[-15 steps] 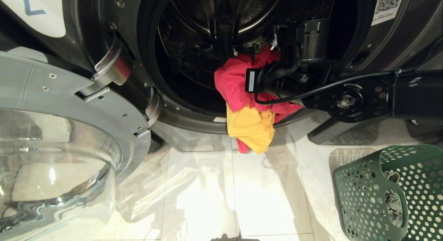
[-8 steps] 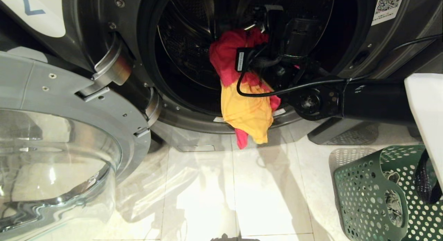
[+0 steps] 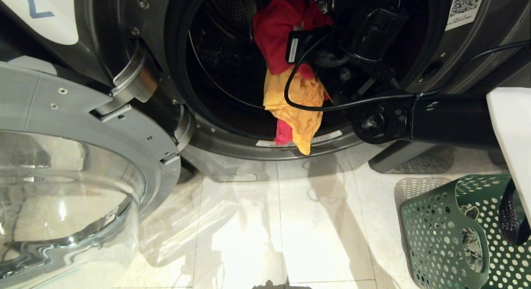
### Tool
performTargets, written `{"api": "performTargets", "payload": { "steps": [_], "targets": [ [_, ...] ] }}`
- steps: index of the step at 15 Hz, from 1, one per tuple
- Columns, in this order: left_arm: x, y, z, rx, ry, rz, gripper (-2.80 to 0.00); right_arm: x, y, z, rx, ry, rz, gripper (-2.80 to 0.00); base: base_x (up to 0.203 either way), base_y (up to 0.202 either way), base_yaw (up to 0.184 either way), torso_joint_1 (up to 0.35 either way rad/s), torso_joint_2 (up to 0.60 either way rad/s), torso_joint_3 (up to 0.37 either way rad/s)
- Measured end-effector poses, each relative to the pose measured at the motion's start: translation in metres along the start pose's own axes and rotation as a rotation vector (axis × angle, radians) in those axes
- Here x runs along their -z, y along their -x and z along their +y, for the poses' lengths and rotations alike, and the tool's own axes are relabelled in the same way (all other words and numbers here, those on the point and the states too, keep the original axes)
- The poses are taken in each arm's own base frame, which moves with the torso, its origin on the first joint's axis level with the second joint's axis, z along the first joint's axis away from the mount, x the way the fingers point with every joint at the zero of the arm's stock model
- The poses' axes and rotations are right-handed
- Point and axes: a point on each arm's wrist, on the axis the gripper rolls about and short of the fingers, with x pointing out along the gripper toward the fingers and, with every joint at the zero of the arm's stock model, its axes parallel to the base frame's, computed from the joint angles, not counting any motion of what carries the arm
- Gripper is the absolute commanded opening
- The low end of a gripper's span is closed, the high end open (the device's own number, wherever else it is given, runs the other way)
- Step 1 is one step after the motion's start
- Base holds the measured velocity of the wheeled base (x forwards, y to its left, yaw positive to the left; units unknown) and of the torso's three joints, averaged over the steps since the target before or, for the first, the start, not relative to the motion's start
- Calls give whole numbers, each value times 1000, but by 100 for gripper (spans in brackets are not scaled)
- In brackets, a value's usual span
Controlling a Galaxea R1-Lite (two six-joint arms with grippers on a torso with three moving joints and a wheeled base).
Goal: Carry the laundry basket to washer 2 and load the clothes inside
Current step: Place the clothes into the washing machine
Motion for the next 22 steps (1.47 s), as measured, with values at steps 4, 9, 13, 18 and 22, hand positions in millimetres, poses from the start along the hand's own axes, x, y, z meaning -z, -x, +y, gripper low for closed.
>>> {"api": "performTargets", "payload": {
  "steps": [4, 9, 13, 18, 22],
  "targets": [
    [0, 0, 0, 0, 0, 0, -280, 6, 1, 0, 16, 25, 67, -280, 0, 0, 0, 0, 0, 0],
    [0, 0, 0, 0, 0, 0, -280, 31, 7, -3, 64, 39, 344, -280, 0, 0, 0, 0, 0, 0],
    [0, 0, 0, 0, 0, 0, -280, 43, 22, -6, 81, -6, 596, -280, 0, 0, 0, 0, 0, 0],
    [0, 0, 0, 0, 0, 0, -280, 41, 35, -10, 116, -57, 736, -280, 0, 0, 0, 0, 0, 0],
    [0, 0, 0, 0, 0, 0, -280, 34, 36, -10, 111, -53, 729, -280, 0, 0, 0, 0, 0, 0]
  ]
}}
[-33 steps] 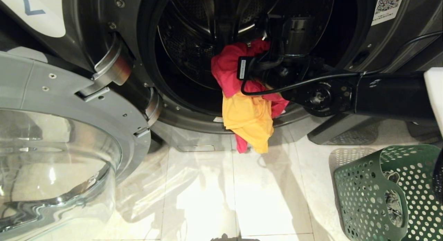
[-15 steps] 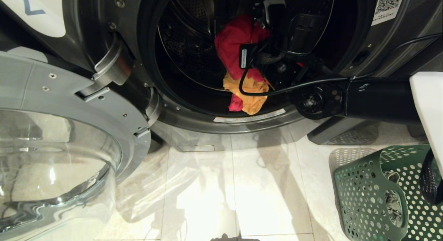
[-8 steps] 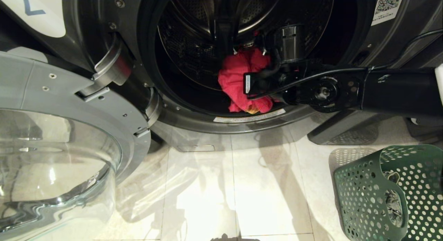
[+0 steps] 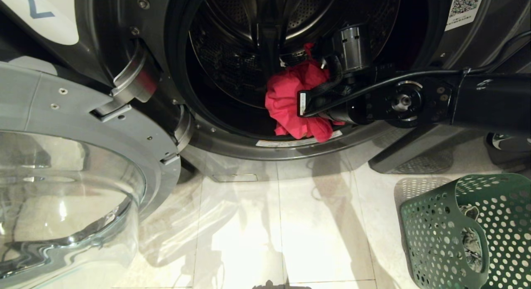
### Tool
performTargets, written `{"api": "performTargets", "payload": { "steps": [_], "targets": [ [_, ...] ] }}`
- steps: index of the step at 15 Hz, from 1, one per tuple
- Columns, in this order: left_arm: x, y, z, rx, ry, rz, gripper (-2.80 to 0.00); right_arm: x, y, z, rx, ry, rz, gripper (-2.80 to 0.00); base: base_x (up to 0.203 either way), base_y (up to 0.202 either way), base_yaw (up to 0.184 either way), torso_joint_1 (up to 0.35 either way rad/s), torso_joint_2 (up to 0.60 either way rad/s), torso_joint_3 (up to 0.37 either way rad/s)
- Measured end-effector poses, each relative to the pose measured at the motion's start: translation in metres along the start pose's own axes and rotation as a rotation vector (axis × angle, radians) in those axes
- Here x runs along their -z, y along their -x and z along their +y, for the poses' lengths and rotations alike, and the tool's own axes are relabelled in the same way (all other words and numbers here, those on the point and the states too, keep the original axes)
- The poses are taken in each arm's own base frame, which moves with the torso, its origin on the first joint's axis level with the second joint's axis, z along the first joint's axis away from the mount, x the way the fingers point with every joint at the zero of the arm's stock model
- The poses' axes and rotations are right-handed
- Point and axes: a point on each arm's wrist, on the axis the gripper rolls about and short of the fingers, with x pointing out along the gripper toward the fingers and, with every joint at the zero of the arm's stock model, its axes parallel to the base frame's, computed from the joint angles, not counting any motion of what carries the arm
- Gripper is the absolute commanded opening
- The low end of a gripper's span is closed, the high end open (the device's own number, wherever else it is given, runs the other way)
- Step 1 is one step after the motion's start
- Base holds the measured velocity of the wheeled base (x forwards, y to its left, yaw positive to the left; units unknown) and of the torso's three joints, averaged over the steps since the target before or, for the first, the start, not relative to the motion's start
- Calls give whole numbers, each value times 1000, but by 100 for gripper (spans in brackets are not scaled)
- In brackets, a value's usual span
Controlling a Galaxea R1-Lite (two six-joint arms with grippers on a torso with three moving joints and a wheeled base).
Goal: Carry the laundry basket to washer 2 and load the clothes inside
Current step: Place the clothes into the washing machine
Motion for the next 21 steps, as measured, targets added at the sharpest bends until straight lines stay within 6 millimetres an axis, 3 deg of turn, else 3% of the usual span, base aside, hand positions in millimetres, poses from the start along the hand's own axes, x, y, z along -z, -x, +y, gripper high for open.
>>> {"api": "performTargets", "payload": {
  "steps": [21],
  "targets": [
    [0, 0, 0, 0, 0, 0, -280, 4, 6, -2, 4, 39, 66, -280, 0, 0, 0, 0, 0, 0]
  ]
}}
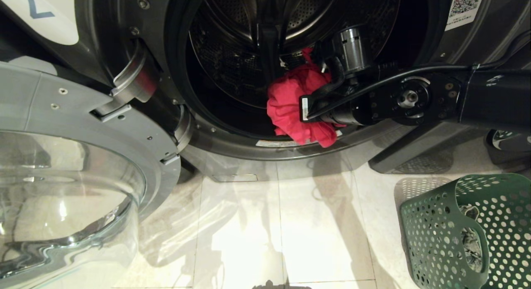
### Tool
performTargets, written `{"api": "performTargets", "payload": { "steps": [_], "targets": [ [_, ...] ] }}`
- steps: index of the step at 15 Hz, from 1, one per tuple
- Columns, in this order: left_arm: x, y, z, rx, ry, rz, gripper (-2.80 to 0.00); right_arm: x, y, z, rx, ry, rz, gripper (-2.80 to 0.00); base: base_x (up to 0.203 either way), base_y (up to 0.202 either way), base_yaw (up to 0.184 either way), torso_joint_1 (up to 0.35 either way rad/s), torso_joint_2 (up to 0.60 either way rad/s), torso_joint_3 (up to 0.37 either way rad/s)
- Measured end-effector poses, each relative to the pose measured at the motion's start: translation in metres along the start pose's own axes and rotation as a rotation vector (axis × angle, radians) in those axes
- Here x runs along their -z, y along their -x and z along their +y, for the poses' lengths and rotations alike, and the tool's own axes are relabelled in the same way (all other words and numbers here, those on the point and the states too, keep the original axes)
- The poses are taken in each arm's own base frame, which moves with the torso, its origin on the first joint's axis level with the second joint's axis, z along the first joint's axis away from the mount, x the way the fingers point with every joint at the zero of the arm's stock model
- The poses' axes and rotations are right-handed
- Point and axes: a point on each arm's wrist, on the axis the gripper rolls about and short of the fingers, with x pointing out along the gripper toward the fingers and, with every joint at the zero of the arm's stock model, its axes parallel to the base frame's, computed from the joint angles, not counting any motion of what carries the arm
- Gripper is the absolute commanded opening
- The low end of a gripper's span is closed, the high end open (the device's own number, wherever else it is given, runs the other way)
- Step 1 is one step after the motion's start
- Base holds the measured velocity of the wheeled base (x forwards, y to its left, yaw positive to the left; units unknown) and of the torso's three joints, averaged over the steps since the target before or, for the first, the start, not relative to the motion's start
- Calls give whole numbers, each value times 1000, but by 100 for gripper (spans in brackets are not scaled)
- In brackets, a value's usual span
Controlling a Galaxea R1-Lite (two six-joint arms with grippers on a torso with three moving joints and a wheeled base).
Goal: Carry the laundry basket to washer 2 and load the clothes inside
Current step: Place the clothes into the washing machine
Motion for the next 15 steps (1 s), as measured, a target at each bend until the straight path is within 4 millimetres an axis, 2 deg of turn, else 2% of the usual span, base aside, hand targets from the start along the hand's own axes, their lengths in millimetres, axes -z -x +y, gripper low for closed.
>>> {"api": "performTargets", "payload": {
  "steps": [3, 6, 7, 9, 15],
  "targets": [
    [0, 0, 0, 0, 0, 0, -280, -5, 0, 0, 6, 34, -41, -280, 0, 0, 0, 0, 0, 0],
    [0, 0, 0, 0, 0, 0, -280, -28, 1, 1, 9, 47, -256, -280, 0, 0, 0, 0, 0, 0],
    [0, 0, 0, 0, 0, 0, -280, -35, 1, 1, 30, 52, -333, 0, 0, 0, 0, 0, 0, 0],
    [0, 0, 0, 0, 0, 0, -280, -37, -3, 2, 66, 42, -389, 0, 0, 0, 0, 0, 0, 0],
    [0, 0, 0, 0, 0, 0, -280, -30, -11, 3, 64, 8, -372, 0, 0, 0, 0, 0, 0, 0]
  ]
}}
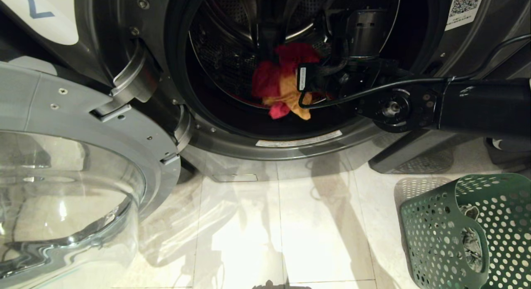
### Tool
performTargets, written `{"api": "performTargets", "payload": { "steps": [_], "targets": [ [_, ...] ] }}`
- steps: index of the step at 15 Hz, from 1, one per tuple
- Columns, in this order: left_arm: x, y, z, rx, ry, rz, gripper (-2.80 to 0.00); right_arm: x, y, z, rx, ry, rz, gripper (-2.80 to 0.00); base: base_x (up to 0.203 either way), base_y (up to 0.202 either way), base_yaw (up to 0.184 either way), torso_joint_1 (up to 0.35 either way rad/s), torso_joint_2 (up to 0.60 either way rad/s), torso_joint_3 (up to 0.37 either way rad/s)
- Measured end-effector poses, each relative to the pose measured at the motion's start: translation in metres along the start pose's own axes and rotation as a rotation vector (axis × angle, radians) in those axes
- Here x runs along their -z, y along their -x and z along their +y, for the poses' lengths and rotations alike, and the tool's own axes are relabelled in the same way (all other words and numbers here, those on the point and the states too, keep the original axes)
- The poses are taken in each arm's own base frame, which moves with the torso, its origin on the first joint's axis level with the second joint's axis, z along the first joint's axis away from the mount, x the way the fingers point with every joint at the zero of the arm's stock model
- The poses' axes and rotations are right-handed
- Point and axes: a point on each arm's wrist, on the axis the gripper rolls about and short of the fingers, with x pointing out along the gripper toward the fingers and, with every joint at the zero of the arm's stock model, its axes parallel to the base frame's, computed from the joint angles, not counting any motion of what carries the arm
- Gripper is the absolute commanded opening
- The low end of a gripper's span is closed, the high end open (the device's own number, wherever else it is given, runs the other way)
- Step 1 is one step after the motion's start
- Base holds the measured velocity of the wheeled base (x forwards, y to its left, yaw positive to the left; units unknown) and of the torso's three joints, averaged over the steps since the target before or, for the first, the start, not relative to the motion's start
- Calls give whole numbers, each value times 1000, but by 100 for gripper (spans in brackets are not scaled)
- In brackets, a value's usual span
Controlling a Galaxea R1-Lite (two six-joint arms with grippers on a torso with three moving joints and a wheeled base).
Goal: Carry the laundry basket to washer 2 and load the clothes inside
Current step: Place the clothes into the washing machine
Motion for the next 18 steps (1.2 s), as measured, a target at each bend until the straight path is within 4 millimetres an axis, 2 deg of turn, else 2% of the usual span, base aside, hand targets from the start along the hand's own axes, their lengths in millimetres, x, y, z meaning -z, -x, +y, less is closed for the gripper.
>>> {"api": "performTargets", "payload": {
  "steps": [5, 8, 9, 12, 16, 18],
  "targets": [
    [0, 0, 0, 0, 0, 0, -280, 7, 4, -1, -1, -6, 80, 0, 0, 0, 0, 0, 0, 0],
    [0, 0, 0, 0, 0, 0, -280, 20, 24, -11, -3, 2, 289, 0, 0, 0, 0, 0, 0, 0],
    [0, 0, 0, 0, 0, 0, -280, 24, 38, -18, -16, 9, 397, -280, 0, 0, 0, 0, 0, 0],
    [0, 0, 0, 0, 0, 0, -280, 33, 88, -42, -15, -4, 668, -280, 0, 0, 0, 0, 0, 0],
    [0, 0, 0, 0, 0, 0, -280, 18, 158, -71, -70, 1, 722, -280, 0, 0, 0, 0, 0, 0],
    [0, 0, 0, 0, 0, 0, -280, 16, 196, -95, -66, 39, 753, -280, 0, 0, 0, 0, 0, 0]
  ]
}}
